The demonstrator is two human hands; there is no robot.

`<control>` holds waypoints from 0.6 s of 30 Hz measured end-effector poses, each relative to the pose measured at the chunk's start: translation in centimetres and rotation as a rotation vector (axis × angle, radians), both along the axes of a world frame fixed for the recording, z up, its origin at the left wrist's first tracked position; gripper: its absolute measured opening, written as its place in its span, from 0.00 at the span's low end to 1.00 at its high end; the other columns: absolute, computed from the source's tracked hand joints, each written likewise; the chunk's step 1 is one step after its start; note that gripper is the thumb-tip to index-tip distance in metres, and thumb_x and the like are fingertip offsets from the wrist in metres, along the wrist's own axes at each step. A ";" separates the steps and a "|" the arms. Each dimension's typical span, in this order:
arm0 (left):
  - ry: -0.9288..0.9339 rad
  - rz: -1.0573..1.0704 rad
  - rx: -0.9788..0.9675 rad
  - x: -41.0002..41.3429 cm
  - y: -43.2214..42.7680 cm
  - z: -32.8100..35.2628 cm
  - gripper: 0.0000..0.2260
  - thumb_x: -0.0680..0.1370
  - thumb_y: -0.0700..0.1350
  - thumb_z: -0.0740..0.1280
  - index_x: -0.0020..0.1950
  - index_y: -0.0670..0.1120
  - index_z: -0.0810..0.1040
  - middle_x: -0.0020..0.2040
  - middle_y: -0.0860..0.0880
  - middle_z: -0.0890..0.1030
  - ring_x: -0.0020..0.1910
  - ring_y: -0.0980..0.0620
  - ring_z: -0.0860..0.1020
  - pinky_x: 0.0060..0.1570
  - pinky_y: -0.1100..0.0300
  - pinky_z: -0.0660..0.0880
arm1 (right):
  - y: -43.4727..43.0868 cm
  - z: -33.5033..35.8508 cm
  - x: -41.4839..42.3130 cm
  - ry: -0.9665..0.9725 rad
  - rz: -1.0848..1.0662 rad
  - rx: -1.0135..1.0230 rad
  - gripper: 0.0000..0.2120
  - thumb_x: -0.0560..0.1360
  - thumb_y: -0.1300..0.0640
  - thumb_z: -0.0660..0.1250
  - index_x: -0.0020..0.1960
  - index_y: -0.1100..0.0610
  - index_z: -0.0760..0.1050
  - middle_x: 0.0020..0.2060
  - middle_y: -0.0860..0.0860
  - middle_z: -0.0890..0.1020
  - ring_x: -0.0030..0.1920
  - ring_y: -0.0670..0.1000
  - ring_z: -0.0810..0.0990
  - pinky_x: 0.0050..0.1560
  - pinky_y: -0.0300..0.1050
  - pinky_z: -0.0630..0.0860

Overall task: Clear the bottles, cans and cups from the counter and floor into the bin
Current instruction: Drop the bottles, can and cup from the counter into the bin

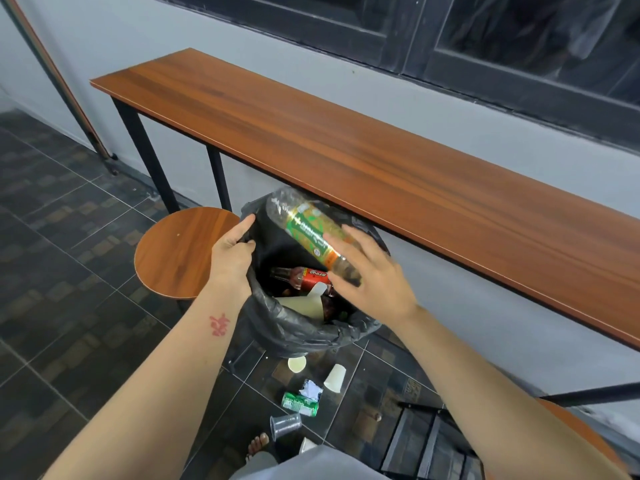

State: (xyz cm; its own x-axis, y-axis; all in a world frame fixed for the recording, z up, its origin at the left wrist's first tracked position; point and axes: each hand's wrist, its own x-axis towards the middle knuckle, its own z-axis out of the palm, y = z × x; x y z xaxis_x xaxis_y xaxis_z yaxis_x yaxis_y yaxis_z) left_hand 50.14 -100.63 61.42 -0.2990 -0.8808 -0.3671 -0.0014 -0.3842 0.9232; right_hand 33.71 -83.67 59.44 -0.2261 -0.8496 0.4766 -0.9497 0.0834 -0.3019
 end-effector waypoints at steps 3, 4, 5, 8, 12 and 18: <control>-0.003 -0.009 -0.007 0.3 0.7 -0.1 0.20 0.80 0.32 0.60 0.63 0.53 0.80 0.67 0.53 0.75 0.68 0.48 0.71 0.66 0.50 0.69 | 1.5 -2.2 -0.3 -0.049 -0.010 0.227 0.27 0.74 0.44 0.64 0.72 0.43 0.65 0.69 0.48 0.68 0.62 0.54 0.77 0.53 0.50 0.80; -0.007 -0.012 -0.016 0.3 1.0 -0.2 0.20 0.80 0.32 0.61 0.63 0.54 0.80 0.68 0.53 0.75 0.68 0.48 0.70 0.67 0.49 0.68 | 1.6 -2.7 -0.4 -0.073 -0.024 0.303 0.27 0.75 0.44 0.64 0.72 0.42 0.63 0.69 0.48 0.67 0.62 0.54 0.76 0.55 0.50 0.78; -0.014 -0.016 -0.028 0.4 1.2 -0.3 0.20 0.80 0.33 0.61 0.63 0.54 0.80 0.68 0.53 0.74 0.68 0.48 0.70 0.67 0.49 0.68 | 1.5 -3.0 -0.6 -0.097 -0.039 0.373 0.27 0.75 0.44 0.64 0.73 0.40 0.61 0.70 0.47 0.66 0.63 0.55 0.75 0.57 0.50 0.76; -0.035 -0.020 -0.058 0.5 2.0 -0.7 0.21 0.80 0.33 0.62 0.63 0.56 0.80 0.68 0.55 0.74 0.68 0.50 0.70 0.66 0.53 0.67 | 0.8 -3.4 -1.1 -0.167 -0.044 0.536 0.27 0.76 0.45 0.63 0.73 0.36 0.58 0.72 0.47 0.63 0.66 0.55 0.72 0.62 0.52 0.72; -0.023 -0.025 -0.071 0.4 2.8 -1.3 0.21 0.80 0.33 0.62 0.62 0.56 0.80 0.67 0.57 0.74 0.68 0.52 0.69 0.66 0.55 0.66 | 0.4 -3.8 -1.0 -0.190 0.001 0.623 0.29 0.77 0.46 0.64 0.74 0.37 0.57 0.74 0.46 0.60 0.69 0.55 0.68 0.66 0.54 0.70; -0.018 -0.002 -0.071 0.5 2.9 -2.0 0.21 0.79 0.32 0.63 0.60 0.57 0.82 0.64 0.59 0.74 0.68 0.52 0.69 0.64 0.57 0.66 | 0.7 -3.7 -0.9 -0.082 -0.007 0.619 0.30 0.78 0.35 0.54 0.77 0.40 0.52 0.77 0.46 0.59 0.74 0.51 0.61 0.73 0.52 0.56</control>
